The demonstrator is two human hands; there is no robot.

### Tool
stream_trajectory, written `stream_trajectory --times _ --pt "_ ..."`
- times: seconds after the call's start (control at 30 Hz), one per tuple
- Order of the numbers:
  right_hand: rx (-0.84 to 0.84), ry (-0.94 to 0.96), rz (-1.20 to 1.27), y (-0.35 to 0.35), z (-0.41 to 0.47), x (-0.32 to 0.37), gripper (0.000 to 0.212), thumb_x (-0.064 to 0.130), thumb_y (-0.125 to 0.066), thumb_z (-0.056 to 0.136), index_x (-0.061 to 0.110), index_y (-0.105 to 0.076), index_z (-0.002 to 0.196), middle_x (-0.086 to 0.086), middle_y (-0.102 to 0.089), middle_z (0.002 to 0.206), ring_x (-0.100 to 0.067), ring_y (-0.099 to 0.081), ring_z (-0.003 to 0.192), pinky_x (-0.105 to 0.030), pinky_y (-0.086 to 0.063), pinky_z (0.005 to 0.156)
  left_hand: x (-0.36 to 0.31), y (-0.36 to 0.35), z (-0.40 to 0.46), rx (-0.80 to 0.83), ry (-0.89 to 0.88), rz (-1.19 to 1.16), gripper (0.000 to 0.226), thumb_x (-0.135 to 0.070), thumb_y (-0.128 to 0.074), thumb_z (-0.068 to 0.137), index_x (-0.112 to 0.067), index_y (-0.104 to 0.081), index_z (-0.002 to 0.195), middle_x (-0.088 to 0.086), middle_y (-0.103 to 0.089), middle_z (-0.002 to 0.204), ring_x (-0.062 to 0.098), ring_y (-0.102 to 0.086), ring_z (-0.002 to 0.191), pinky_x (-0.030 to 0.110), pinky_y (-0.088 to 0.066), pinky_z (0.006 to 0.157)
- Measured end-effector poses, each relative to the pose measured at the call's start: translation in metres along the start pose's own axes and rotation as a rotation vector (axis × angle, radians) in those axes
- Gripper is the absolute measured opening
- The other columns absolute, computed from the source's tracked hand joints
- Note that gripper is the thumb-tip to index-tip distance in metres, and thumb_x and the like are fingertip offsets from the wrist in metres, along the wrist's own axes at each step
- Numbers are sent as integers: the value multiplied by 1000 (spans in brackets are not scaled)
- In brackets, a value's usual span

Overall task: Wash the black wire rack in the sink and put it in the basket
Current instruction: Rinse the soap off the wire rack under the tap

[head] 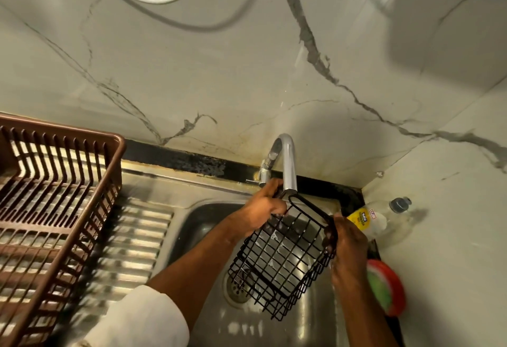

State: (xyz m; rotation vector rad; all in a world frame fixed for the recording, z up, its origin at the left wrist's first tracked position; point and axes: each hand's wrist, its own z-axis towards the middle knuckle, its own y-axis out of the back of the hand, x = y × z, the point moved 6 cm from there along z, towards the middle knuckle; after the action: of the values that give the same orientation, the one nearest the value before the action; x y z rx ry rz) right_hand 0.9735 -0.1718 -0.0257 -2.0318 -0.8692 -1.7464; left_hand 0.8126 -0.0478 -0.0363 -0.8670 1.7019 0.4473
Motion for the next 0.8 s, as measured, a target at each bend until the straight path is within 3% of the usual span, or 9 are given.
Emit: stream_trajectory --times 0.07,0.13,0.27,0.4,0.47,0.53,0.6,0.7,0.8 --pt "100 87 -273 -1 7 2 26 28 -54 103 17 -71 87 -3 -66 71 -20 -60 68 -34 -49 66 1 -1 -1 37 8 -34 75 -11 -58 59 -33 -45 130 15 -54 132 28 -55 109 49 -43 108" --pt "184 183 -512 -7 13 11 26 32 -52 103 21 -72 90 1 -70 79 -18 -66 78 -39 -54 78 -4 -4 -6 59 -3 -69 66 -10 -56 55 -35 -49 116 10 -56 117 21 -53 100 36 -42 94" --pt "334 331 -793 -28 14 40 26 43 -57 99 24 -69 86 9 -68 80 -11 -65 80 -35 -54 78 -3 -4 -6 87 -49 -87 70 -13 -57 51 -32 -54 118 3 -57 123 24 -51 117 32 -35 91" --pt "465 355 -1038 -53 17 51 23 45 -54 100 25 -65 98 3 -70 88 -18 -66 85 -35 -52 79 -15 -9 -11 80 -54 -82 40 -26 -52 71 -24 -53 111 -2 -54 106 15 -50 104 26 -33 88" --pt "478 349 -1031 -61 18 50 18 44 -53 100 29 -62 104 3 -70 90 -21 -67 88 -39 -53 83 -15 -10 -8 37 -42 -64 29 -36 -48 99 -21 -55 123 -5 -56 103 15 -52 108 31 -34 100" --pt "468 394 -983 -62 17 47 12 43 -55 98 33 -61 100 7 -70 86 -19 -67 86 -42 -54 82 -11 -9 -3 4 0 -38 37 -39 -30 110 -23 -54 135 -3 -59 111 12 -51 112 40 -29 111" --pt "470 417 -874 -60 14 45 7 38 -59 94 44 -63 93 13 -70 84 -12 -67 83 -41 -55 81 -8 -8 0 16 18 -1 34 -38 -29 111 -28 -53 133 -2 -61 118 17 -53 116 37 -34 105" --pt "473 471 -798 -56 9 43 39 21 -67 93 58 -62 84 29 -67 80 -2 -65 82 -31 -54 75 -6 -7 4 37 12 20 23 -35 -40 109 -28 -56 123 -4 -62 118 11 -56 113 23 -37 91" --pt "446 465 -748 -54 10 42 41 9 -69 91 47 -64 78 30 -67 76 1 -64 77 -24 -47 70 -2 -6 12 46 -9 18 21 -35 -45 107 -25 -60 118 -6 -64 108 9 -57 107 26 -38 95"
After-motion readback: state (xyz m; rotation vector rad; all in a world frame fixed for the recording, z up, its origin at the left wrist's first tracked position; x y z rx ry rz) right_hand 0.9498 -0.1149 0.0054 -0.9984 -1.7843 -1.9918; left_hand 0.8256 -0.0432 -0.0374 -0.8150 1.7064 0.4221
